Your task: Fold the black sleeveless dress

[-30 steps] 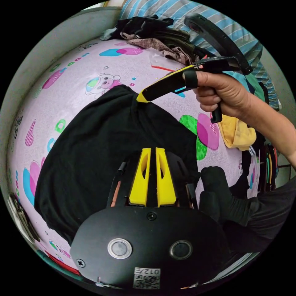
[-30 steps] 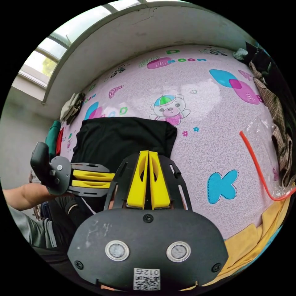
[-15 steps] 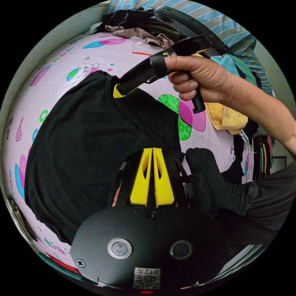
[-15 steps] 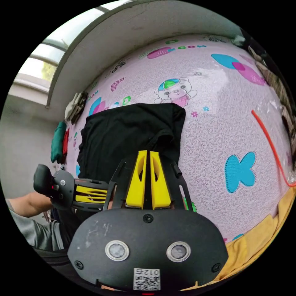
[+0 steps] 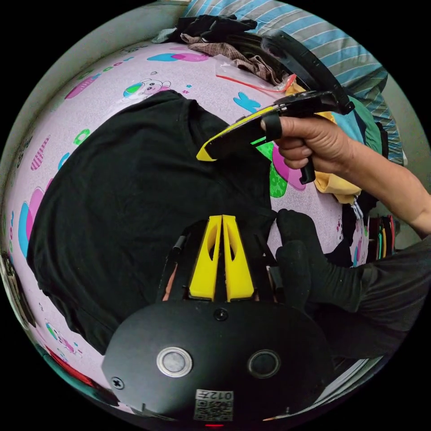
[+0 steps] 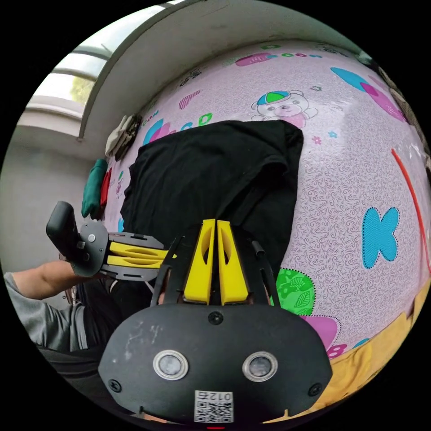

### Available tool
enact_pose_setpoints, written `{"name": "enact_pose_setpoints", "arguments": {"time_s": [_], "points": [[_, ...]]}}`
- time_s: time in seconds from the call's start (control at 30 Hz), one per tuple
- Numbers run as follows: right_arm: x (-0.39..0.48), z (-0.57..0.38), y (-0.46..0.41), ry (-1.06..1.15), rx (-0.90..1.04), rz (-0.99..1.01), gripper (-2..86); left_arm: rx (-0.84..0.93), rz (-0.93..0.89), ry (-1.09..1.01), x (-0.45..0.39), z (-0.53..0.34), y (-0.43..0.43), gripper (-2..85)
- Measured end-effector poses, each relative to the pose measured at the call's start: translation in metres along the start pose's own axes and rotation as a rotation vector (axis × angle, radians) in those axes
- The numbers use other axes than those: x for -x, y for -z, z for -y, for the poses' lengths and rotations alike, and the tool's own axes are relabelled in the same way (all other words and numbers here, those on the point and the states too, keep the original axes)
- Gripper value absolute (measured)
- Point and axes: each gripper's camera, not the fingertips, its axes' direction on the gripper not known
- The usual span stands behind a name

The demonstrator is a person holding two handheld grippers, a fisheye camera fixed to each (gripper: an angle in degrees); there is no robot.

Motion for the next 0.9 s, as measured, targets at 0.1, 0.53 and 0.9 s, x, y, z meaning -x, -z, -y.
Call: {"name": "enact_pose_setpoints", "arguments": {"time_s": [0.1, 0.53, 0.9], "points": [[0.005, -0.003, 0.002, 0.007, 0.013, -0.022, -0.5, -0.004, 0.007, -0.011, 0.000, -0.013, 0.010, 0.3], [0.020, -0.018, 0.012, -0.019, -0.008, -0.151, -0.8, 0.080, 0.240, 0.172, 0.062, -0.093, 0.051, 0.7], [0.039, -0.017, 0.007, 0.014, 0.028, -0.213, -0.9, -0.013, 0.368, 0.441, 0.112, -0.129, 0.091, 1.1]]}}
